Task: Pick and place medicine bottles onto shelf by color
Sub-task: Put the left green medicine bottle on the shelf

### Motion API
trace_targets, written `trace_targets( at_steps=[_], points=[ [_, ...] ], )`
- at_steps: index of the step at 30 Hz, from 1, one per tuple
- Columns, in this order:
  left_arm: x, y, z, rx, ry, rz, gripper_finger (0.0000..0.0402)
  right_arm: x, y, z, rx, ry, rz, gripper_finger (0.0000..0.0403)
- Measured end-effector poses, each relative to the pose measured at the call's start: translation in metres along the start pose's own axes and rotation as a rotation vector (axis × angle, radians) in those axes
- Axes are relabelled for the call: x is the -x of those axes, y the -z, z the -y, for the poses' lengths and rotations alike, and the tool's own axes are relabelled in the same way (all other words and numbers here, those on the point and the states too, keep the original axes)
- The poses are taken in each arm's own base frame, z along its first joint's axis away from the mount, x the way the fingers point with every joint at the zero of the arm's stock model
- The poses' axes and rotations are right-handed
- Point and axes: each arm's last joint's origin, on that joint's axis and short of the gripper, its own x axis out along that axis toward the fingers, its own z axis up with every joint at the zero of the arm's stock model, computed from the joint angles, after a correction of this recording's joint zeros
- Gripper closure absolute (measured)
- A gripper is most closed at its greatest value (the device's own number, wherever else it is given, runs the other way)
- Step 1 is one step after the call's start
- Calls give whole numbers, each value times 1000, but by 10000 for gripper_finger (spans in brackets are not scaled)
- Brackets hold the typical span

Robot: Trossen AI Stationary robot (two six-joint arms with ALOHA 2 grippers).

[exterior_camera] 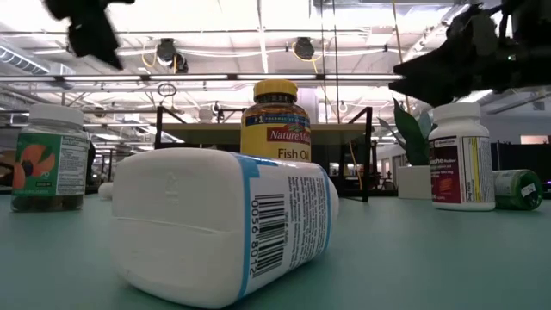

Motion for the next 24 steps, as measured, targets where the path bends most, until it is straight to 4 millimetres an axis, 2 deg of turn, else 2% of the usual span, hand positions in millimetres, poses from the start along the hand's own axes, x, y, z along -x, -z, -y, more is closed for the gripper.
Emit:
trace_targets(
  at_steps=[4, 8, 15, 24],
  points=[
    [-14, 18, 9, -11, -5, -71, 172, 0, -6, -3, -20, -97, 53, 140],
    [-20, 21, 14, -58, -22, -93, 177, 1, -8, -4, -26, -121, 74, 140],
    [-32, 27, 13, -326, -90, -207, 178, 0, -8, -4, -27, -121, 70, 140],
    [-38, 29, 15, -309, -89, -264, 178, 0, -5, -4, -18, -118, 38, 140]
  ],
)
